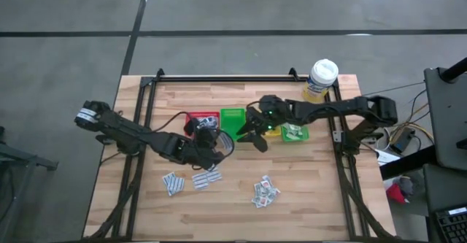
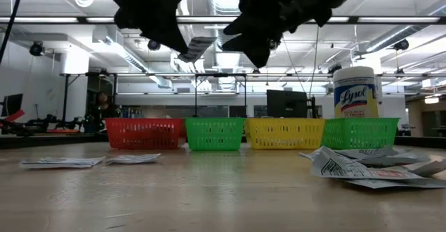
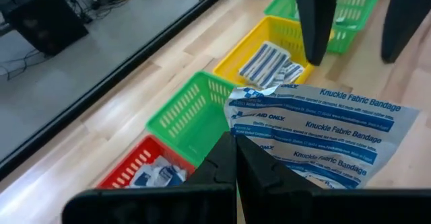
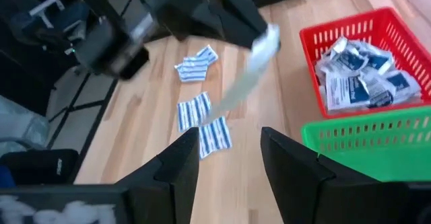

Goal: Pick & Place First Aid Supplies
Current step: Put the blue bandage into the yellow basket

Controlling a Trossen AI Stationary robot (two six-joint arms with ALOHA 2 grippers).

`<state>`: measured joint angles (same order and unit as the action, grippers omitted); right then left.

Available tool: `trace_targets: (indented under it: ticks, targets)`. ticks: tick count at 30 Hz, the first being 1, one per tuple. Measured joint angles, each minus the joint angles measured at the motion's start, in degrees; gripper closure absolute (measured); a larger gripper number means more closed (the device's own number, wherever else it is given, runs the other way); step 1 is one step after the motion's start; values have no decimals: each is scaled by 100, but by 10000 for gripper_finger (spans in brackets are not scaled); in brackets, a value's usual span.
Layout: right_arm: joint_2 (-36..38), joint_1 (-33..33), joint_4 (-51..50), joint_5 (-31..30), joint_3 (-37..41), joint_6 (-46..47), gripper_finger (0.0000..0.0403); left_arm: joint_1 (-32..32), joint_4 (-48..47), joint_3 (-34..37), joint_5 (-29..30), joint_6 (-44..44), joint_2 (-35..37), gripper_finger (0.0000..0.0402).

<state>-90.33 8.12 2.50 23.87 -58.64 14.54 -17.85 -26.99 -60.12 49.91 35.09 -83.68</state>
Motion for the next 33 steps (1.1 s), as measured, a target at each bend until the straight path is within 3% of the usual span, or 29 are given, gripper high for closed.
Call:
trace_targets:
  ticks: [13,33]
  targets:
    - [-787,-11,-799,-303,-1071,-150,248,0,201,221,0,233,-2,402]
    - [-696,-19,-1303,-660,-1144,-216,248,-2,188,221,-93,232,-2,401]
